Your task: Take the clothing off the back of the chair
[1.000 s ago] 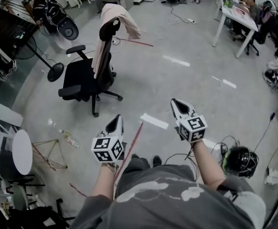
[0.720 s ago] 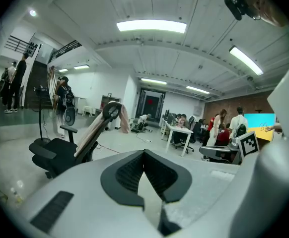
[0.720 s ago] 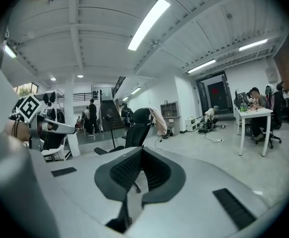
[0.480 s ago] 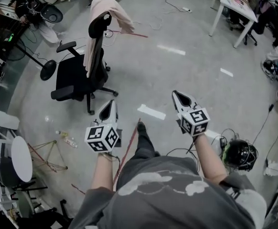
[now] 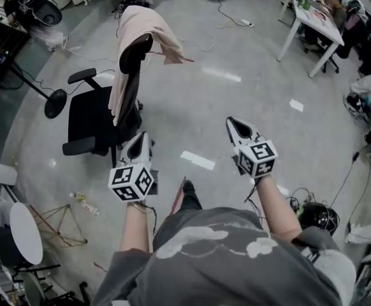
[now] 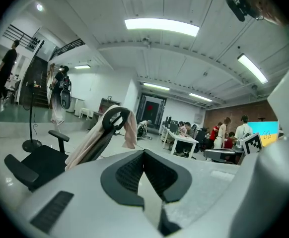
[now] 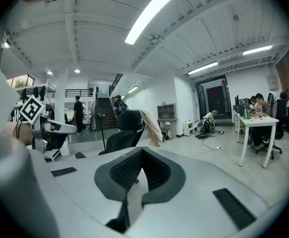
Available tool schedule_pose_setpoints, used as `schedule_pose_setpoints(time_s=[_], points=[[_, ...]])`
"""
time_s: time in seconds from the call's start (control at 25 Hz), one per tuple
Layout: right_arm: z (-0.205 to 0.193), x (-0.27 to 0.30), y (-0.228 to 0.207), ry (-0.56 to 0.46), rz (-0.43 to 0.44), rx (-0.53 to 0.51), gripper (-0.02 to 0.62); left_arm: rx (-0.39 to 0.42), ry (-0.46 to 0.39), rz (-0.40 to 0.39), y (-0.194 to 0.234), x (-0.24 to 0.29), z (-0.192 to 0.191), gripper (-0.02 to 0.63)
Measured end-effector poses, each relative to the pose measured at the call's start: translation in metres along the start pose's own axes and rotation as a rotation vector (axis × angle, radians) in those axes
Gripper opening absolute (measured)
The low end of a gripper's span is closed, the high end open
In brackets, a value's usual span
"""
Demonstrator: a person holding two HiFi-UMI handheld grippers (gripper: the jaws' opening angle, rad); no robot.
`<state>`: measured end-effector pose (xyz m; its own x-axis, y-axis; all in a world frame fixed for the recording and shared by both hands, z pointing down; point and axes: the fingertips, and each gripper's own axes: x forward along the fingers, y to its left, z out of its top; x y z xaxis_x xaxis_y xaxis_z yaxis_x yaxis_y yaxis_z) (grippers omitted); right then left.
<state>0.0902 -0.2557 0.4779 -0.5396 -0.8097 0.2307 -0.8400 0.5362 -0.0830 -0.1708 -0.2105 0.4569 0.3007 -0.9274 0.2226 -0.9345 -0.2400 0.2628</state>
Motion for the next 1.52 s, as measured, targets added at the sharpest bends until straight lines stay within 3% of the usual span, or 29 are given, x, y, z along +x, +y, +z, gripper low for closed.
schedule_pose_setpoints(time_s=[0.56, 0.76, 0.88, 1.0, 1.24, 1.4, 1.52], points=[[0.064, 0.176, -0.009, -0.023, 0.009, -0.066, -0.003, 0.003, -0.032, 0.014, 0.108, 0.107, 0.062, 0.0], [0.073, 0.215, -0.009, -0.013, 0.043, -0.069, 0.135, 0.003, -0.038, 0.029, 0.128, 0.127, 0.071, 0.0], [0.076, 0.239, -0.006, -0.007, 0.093, -0.069, 0.261, 0.0, -0.04, 0.051, 0.135, 0.134, 0.076, 0.0], [0.08, 0.267, -0.012, -0.003, 0.116, -0.09, 0.345, -0.002, -0.047, 0.091, 0.142, 0.142, 0.08, 0.0], [0.095, 0.34, -0.03, 0.018, 0.182, -0.103, 0.391, -0.014, -0.066, 0.213, 0.152, 0.157, 0.089, 0.0], [0.1, 0.388, -0.032, 0.04, 0.245, -0.173, 0.396, -0.028, -0.08, 0.311, 0.16, 0.168, 0.089, 0.0], [0.111, 0.414, -0.028, -0.004, 0.277, -0.223, 0.396, -0.041, -0.096, 0.379, 0.167, 0.169, 0.092, 0.0]])
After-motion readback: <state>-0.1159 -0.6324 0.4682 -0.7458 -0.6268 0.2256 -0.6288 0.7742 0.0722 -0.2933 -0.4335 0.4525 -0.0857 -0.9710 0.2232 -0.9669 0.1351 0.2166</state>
